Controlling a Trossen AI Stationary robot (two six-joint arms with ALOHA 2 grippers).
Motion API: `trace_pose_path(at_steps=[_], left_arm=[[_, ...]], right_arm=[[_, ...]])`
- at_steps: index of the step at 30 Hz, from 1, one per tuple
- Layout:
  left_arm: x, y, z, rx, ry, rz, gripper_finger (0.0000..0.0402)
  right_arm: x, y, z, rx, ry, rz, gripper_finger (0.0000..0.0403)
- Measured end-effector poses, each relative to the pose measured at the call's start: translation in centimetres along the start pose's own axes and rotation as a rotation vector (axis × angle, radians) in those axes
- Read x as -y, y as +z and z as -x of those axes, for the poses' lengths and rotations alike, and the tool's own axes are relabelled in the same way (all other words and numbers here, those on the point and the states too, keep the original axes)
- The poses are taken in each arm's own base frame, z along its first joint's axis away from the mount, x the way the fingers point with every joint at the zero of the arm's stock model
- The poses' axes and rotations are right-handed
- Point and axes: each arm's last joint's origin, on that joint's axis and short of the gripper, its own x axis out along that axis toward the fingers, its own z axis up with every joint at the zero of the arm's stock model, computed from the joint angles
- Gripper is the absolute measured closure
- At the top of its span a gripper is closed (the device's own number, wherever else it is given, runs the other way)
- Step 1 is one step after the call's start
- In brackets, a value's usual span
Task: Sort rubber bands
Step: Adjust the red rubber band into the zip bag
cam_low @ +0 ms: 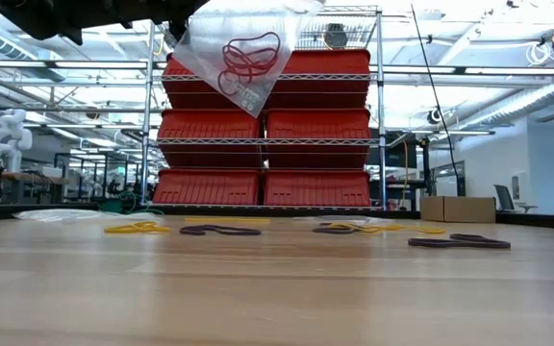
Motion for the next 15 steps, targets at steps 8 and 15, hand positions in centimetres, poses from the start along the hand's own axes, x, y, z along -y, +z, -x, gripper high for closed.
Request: trace_pose_path(at_steps=[8, 15], left_arm=[[-0.01, 0.07, 0.0, 0.008, 0.001, 0.004, 0.0402], [0.0, 0.14, 0.0, 0.015, 0.001, 0.005, 0.0402]], right_arm=[[-0.02, -0.05, -0.04, 0.004, 0.023, -0.003, 0.0403], [0.06, -0.72, -0.69, -0.01, 0.027, -0.009, 0.0403]])
